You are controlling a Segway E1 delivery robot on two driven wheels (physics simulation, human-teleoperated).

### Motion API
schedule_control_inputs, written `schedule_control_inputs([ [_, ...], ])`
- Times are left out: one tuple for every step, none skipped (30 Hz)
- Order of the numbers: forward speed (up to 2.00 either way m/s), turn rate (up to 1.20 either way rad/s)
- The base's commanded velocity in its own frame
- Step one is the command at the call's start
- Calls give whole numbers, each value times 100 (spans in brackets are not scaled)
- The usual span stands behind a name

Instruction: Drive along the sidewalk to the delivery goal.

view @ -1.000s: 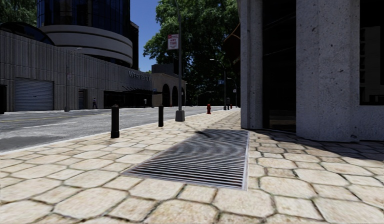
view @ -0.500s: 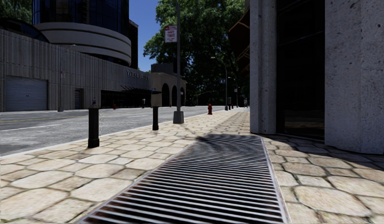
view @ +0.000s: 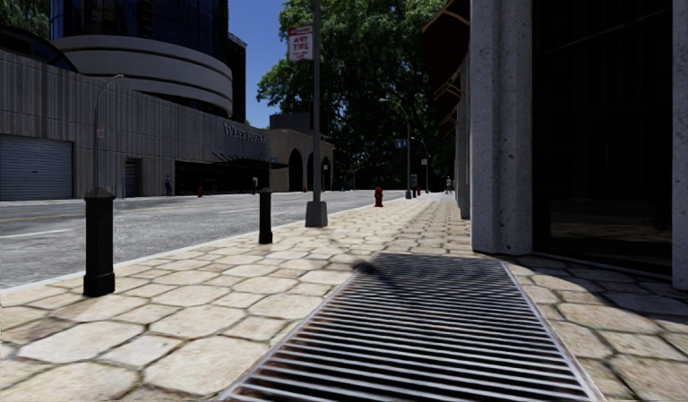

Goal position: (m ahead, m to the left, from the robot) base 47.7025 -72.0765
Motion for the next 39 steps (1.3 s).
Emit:
schedule_control_inputs([
  [198, 0],
  [198, 0],
  [198, 0],
  [198, 0],
  [198, 0],
  [198, 0],
  [198, 0],
  [198, 0],
  [198, 0],
  [198, 0],
  [198, 0],
  [198, 0],
  [198, 0],
  [198, 0],
  [198, 0],
  [198, -6],
  [198, -10],
  [198, -15],
  [198, -15],
  [198, -19],
  [198, -22],
  [198, -23],
  [198, -23],
  [198, -23],
  [198, -23],
  [198, -23],
  [198, -23],
  [198, -23],
  [198, -23],
  [198, -23],
  [198, -27],
  [198, -30],
  [198, -30],
  [198, -31],
  [198, -31],
  [198, -31],
  [198, -31],
  [198, -31],
  [198, -31],
])
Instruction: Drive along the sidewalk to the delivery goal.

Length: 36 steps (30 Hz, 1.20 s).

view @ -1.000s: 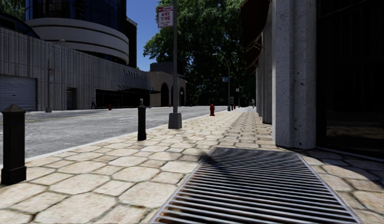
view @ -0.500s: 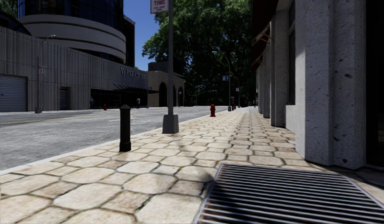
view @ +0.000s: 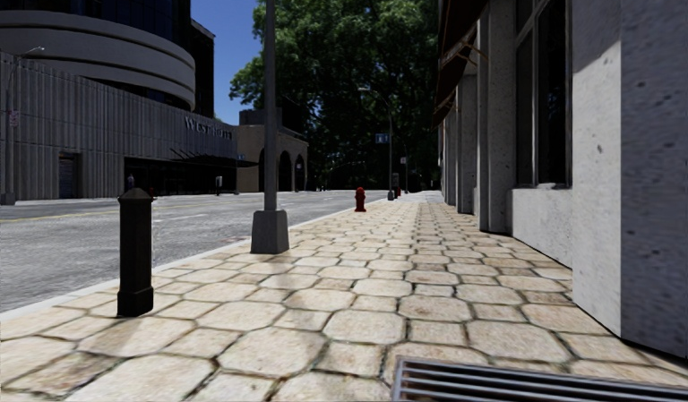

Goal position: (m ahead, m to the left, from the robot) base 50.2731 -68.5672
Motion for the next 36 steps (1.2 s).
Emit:
schedule_control_inputs([
  [198, -31],
  [198, -31],
  [198, -31],
  [198, -31],
  [198, -31],
  [198, -31],
  [198, -31],
  [198, -31],
  [198, -31],
  [198, -31],
  [198, -31],
  [198, -31],
  [198, -31],
  [198, -31],
  [198, -31],
  [198, -31],
  [198, -31],
  [198, -31],
  [198, -31],
  [198, -31],
  [198, -31],
  [198, -31],
  [198, -31],
  [198, -31],
  [198, -31],
  [198, -31],
  [198, -31],
  [198, -31],
  [198, -31],
  [198, -31],
  [198, -31],
  [198, -31],
  [198, -31],
  [198, -31],
  [198, -31],
  [198, -31],
])
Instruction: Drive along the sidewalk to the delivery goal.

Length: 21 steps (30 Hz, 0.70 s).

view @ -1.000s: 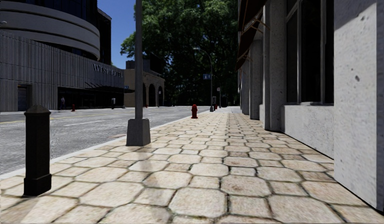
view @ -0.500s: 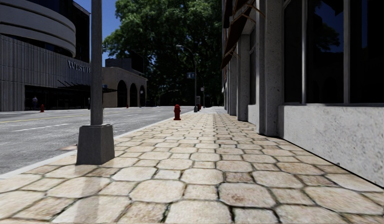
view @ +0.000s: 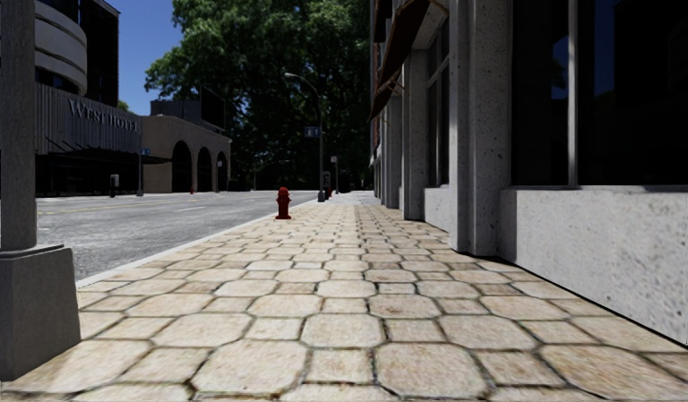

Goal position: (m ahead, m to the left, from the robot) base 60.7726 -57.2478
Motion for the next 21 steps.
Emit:
schedule_control_inputs([
  [198, -31],
  [198, -31],
  [198, -18],
  [198, -18],
  [198, 0],
  [198, 0],
  [198, 0],
  [198, 0],
  [198, 0],
  [198, 0],
  [198, 0],
  [198, 0],
  [198, 0],
  [198, 0],
  [198, 0],
  [198, 0],
  [198, 0],
  [198, 0],
  [198, 0],
  [198, 0],
  [198, 0],
])
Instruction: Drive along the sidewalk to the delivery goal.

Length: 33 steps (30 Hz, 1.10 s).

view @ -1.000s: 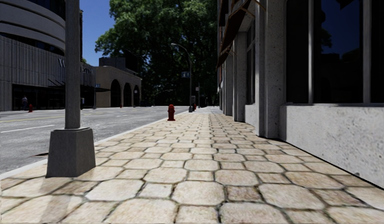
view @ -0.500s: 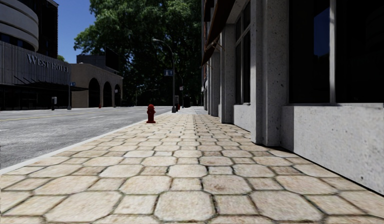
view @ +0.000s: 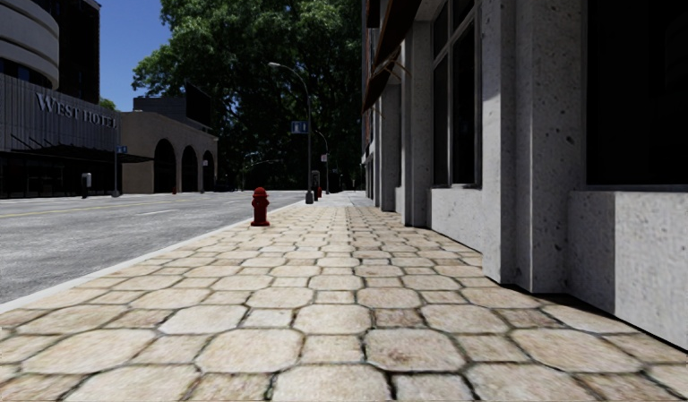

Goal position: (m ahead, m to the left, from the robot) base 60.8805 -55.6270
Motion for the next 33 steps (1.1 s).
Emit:
schedule_control_inputs([
  [198, 0],
  [198, 0],
  [198, 0],
  [198, 0],
  [198, 0],
  [198, 0],
  [198, 0],
  [198, 0],
  [198, 0],
  [198, 0],
  [198, 0],
  [198, 0],
  [198, 0],
  [198, 0],
  [198, 0],
  [198, 0],
  [198, 0],
  [198, 0],
  [198, 0],
  [198, 0],
  [198, 0],
  [198, 0],
  [198, 0],
  [198, 0],
  [198, 0],
  [198, 0],
  [198, 0],
  [198, 0],
  [198, 0],
  [198, 0],
  [198, 0],
  [198, 0],
  [198, 0],
])
